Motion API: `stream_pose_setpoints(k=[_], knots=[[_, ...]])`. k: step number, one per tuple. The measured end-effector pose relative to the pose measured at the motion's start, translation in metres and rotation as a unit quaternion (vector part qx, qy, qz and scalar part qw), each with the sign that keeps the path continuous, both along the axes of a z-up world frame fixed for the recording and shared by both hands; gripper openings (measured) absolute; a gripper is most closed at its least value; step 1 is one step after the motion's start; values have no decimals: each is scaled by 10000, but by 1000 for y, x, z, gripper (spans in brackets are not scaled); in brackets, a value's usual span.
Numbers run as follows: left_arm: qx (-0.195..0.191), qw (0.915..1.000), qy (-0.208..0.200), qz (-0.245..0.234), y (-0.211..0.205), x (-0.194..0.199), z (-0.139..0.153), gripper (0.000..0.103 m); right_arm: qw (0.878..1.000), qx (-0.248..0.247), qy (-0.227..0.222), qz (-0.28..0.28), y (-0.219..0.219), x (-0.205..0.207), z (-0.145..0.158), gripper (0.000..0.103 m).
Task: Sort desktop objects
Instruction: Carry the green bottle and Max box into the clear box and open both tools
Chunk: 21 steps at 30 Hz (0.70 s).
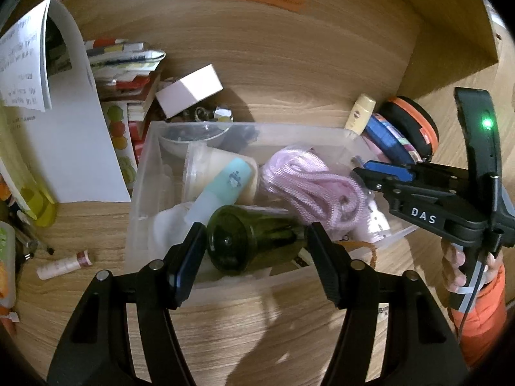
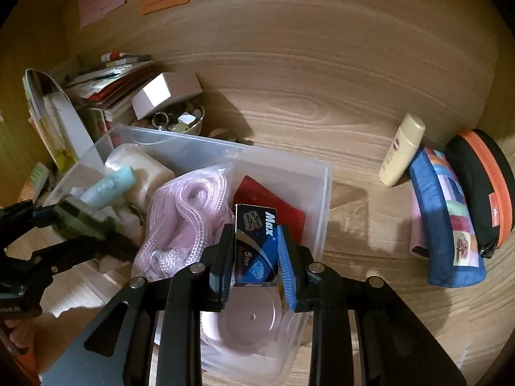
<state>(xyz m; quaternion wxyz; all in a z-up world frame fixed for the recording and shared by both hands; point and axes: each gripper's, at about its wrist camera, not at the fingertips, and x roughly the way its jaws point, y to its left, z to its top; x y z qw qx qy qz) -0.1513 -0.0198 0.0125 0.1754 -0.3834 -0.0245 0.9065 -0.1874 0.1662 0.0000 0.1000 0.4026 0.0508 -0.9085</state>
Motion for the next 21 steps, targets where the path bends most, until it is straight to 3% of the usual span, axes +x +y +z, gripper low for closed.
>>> stream_pose_setpoints(k=[13,15,17,21], knots=[[76,9996,184,213,-13,6,12,70,9992,-157,353,-133,11,37,29,56],[8,9994,215,265,-14,9,15,71,9991,-133,390,-129,12,48,32,65],[-61,9992,257,315,-15,14,18,75,9987,-140,474,-126,14,61,34,82],[-95,9989,309,332,-16,26,22,76,9983,-22,568,-113,12,86,29,83]])
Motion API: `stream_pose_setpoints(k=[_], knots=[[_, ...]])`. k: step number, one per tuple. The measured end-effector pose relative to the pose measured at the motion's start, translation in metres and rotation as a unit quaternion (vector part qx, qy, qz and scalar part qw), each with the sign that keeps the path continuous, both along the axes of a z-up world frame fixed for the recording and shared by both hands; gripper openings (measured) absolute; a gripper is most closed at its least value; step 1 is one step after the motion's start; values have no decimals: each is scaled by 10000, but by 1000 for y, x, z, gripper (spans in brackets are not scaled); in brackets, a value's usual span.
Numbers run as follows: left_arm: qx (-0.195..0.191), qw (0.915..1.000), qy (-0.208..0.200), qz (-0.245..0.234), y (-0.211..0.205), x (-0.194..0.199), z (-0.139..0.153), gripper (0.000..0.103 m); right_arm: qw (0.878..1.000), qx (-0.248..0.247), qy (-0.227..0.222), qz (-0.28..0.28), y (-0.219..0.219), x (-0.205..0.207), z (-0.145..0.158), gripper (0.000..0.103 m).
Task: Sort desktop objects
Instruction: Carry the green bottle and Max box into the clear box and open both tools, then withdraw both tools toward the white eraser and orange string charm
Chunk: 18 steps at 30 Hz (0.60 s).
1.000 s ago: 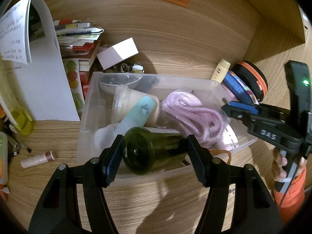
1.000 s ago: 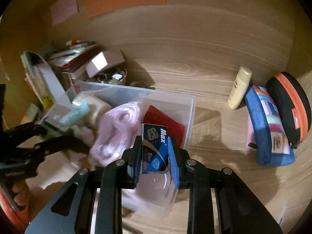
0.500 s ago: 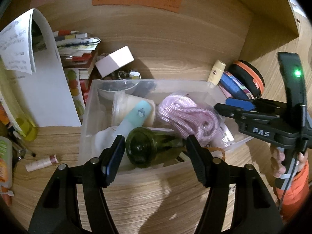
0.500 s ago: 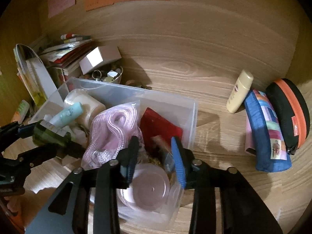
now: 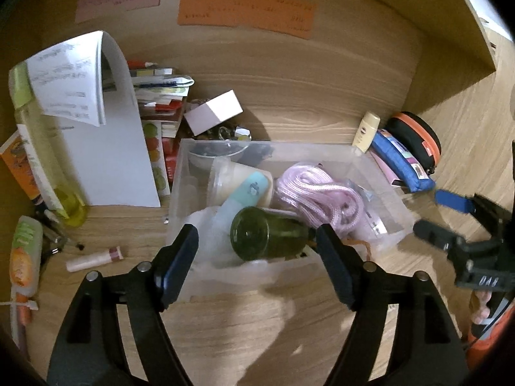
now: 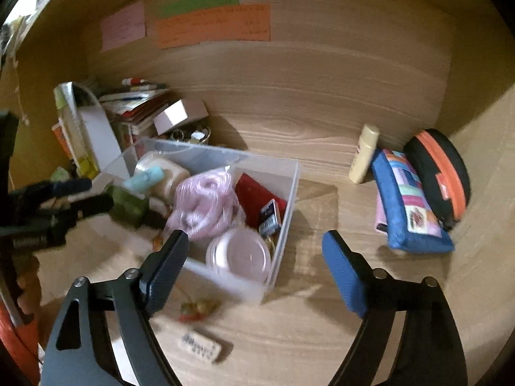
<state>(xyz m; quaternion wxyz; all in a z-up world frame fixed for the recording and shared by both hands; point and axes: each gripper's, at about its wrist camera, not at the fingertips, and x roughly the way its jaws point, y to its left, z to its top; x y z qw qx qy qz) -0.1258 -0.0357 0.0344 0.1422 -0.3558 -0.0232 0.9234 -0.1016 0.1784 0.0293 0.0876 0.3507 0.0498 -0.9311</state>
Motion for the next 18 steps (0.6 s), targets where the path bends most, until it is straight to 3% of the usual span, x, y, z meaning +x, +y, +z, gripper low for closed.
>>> stream_pose_setpoints(k=[11,18], knots=[[-230,9997,-6,-3,1,33,-5,88,9974,-60,-679,221,-7,32,-46,83],[-381,9985,-351,-162,9,38,-26,90,9939,-45,-1039,365,-18,36,-73,83]])
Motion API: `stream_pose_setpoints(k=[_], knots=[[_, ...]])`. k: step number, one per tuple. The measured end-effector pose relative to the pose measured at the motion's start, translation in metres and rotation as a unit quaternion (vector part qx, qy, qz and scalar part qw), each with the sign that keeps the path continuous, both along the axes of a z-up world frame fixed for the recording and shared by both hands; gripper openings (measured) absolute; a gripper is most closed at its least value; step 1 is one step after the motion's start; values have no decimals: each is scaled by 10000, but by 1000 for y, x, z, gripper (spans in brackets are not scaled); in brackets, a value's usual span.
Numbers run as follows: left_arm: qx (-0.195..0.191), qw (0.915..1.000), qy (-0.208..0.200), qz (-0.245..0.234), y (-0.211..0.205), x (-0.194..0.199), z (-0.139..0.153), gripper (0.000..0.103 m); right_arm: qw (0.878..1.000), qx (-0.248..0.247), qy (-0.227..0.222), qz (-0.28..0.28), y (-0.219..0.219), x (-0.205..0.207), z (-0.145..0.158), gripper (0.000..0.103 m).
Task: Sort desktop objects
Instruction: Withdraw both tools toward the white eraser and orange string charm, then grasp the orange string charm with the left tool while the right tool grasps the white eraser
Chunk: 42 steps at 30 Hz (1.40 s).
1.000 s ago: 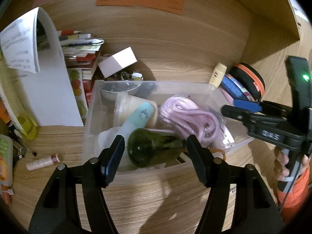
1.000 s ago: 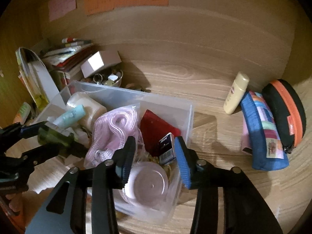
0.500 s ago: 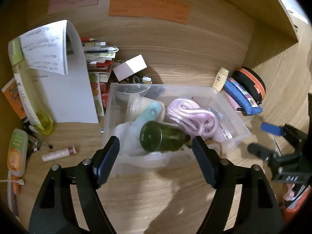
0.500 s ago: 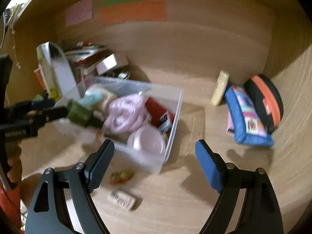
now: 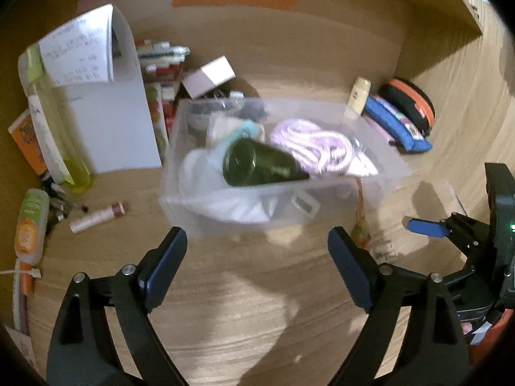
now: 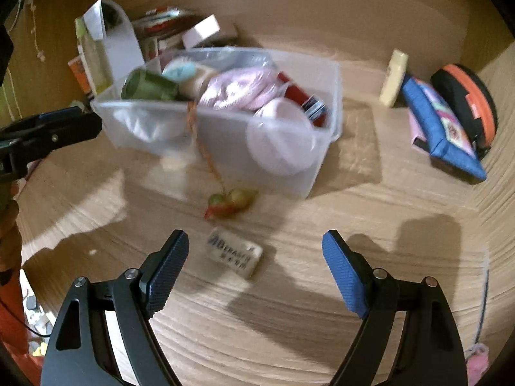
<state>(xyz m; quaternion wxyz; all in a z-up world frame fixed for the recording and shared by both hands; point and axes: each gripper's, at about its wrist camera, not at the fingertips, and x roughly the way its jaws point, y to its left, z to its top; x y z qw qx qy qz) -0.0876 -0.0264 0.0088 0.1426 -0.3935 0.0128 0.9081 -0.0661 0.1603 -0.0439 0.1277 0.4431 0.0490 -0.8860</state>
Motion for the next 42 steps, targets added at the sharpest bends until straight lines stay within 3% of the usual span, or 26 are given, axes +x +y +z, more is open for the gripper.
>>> stream_pose_setpoints(k=[5,9,13,31,37,39,41,42], knots=[[-89,9997,-185,-115,14,0,-14,90,9999,55,-124,105,-8,2,-9,77],[-40,9990,-286,-347,27,-4,-19,89,9998,112,-125,98,-10,5,-11,60],[-69,9975,-402,-575,45,-9,-23,81,9998,175,5,133,-13,10,-10,42],[-409,9892,-829,-1138,115,-27,-47,64,9984,-264,236,-438,55,17,11,42],[-667,9890,-690,-1122,129,-27,-49,46,9972,-433,278,-534,65,12,14,42],[-724,9889,-640,-1127,131,-26,-50,37,9970,-471,270,-543,67,10,14,42],[-737,9887,-635,-1143,131,-25,-50,20,9967,-527,272,-555,69,10,14,42],[-746,9886,-633,-1147,131,-25,-50,19,9966,-546,273,-549,70,10,15,42]])
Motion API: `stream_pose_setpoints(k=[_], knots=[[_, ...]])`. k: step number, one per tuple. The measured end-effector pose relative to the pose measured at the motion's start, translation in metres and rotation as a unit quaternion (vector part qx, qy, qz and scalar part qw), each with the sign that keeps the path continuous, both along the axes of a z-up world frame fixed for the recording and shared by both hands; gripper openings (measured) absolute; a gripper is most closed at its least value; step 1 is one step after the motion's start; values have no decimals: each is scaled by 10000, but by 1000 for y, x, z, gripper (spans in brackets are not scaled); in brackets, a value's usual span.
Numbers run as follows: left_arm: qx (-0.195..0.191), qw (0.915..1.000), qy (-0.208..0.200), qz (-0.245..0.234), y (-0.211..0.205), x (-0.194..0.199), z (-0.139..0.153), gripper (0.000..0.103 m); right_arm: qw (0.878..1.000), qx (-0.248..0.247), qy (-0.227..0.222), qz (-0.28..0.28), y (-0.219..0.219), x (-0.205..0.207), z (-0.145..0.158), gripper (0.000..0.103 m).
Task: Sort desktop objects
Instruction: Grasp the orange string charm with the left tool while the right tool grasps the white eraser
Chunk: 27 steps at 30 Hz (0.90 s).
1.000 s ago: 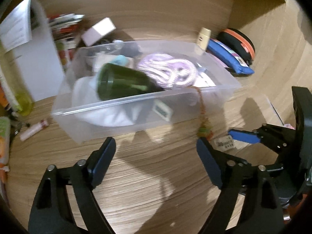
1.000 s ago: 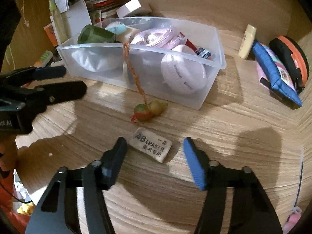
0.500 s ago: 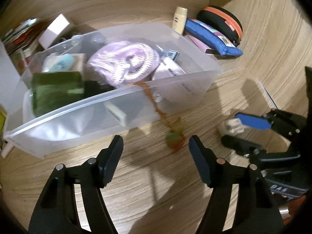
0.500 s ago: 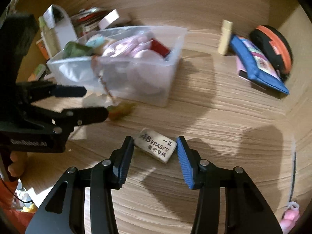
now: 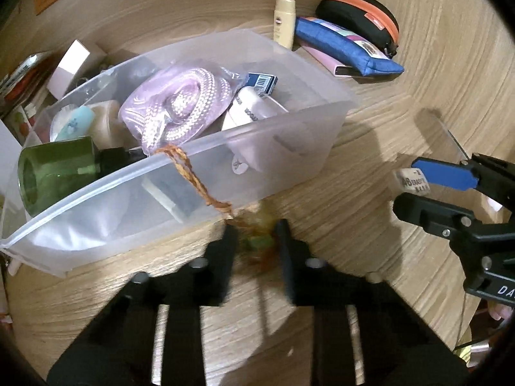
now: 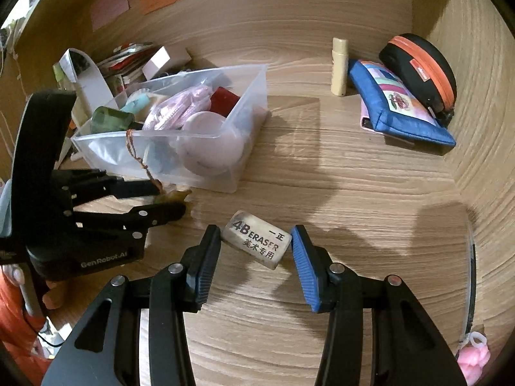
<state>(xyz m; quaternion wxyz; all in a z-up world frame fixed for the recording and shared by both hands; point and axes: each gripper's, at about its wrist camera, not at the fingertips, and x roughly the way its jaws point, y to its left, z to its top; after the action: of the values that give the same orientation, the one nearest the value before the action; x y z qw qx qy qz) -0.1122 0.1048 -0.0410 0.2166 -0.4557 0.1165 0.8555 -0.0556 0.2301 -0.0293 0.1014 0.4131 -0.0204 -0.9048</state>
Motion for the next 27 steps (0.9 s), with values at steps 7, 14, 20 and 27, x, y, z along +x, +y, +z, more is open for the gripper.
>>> stream_pose_setpoints(k=[7,14,20,27], knots=[[200,9998,20,2,-10,10,7,19,9999,-51,98,23,-3,-2,8,42],[649,9974,287,122,-34,18,39,19,9992,-319,222,21,-8,-5,19,42],[946,9931,605,334,-58,14,65,19,9982,-450,394,54,-16,-9,33,42],[1122,9884,805,626,-86,-5,79,19,9973,-387,603,142,-32,-24,47,42]])
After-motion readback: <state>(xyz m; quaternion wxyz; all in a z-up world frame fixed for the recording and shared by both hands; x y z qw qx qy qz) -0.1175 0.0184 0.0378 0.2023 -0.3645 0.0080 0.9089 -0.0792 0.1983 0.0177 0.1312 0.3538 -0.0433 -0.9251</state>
